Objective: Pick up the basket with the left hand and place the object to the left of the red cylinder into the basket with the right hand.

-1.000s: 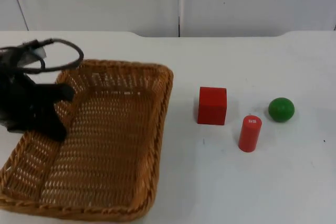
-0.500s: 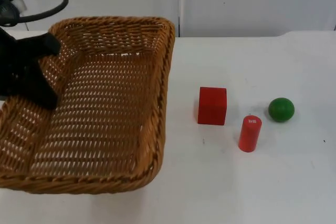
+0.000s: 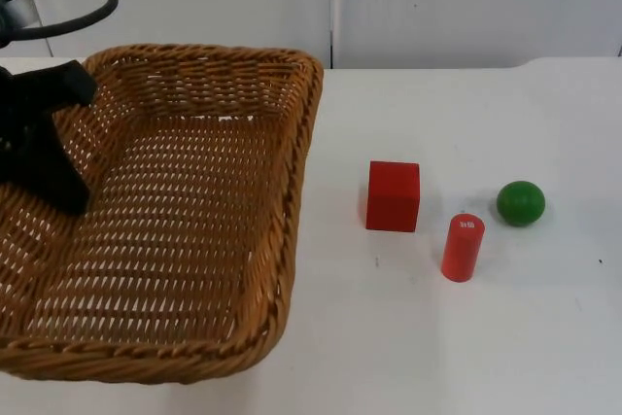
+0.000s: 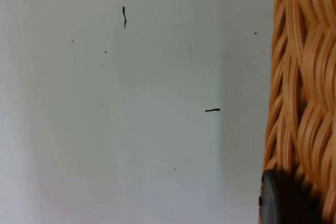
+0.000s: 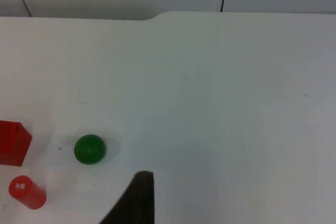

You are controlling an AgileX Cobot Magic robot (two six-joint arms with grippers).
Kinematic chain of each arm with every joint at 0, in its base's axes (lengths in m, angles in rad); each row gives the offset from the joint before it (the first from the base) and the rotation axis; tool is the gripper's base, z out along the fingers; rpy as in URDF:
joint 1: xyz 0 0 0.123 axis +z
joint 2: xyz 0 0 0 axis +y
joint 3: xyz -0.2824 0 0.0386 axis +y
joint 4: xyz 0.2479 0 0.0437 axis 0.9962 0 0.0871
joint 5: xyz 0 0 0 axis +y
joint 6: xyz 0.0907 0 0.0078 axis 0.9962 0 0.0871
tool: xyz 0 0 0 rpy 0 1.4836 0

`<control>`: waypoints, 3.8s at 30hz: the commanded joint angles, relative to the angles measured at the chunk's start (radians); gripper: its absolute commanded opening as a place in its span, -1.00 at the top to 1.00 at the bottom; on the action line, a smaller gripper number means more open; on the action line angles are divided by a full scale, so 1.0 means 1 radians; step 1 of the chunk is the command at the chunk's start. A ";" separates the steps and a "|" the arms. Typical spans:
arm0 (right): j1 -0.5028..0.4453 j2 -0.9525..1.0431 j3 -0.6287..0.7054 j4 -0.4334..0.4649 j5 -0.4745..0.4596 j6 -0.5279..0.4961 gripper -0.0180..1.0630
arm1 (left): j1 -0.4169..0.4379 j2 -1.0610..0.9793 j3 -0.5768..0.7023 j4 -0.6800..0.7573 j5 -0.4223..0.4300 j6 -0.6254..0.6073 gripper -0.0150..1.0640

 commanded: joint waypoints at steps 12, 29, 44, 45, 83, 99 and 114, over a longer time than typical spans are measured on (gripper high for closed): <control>-0.006 0.001 -0.005 -0.002 -0.011 -0.001 -0.99 | -0.002 -0.014 -0.003 -0.008 -0.016 -0.009 0.98; -0.006 0.020 -0.038 -0.002 0.003 -0.003 -0.99 | -0.002 -0.014 -0.003 0.048 -0.030 -0.005 0.98; -0.006 0.303 -0.287 0.067 0.036 -0.129 -0.99 | -0.002 -0.014 -0.003 0.048 -0.047 -0.001 0.98; -0.006 0.303 -0.287 0.067 0.036 -0.129 -0.99 | -0.002 -0.014 -0.003 0.048 -0.047 -0.001 0.98; 0.284 1.276 -0.788 0.444 -0.027 -0.825 -0.98 | -0.002 -0.014 -0.003 0.019 -0.121 -0.023 0.98; 0.403 1.469 -0.880 0.440 -0.018 -1.026 -0.98 | -0.002 -0.014 -0.003 0.019 -0.119 -0.027 0.98; 0.435 1.557 -0.880 0.436 -0.044 -1.068 -0.98 | -0.002 -0.014 -0.003 0.017 -0.105 -0.027 0.98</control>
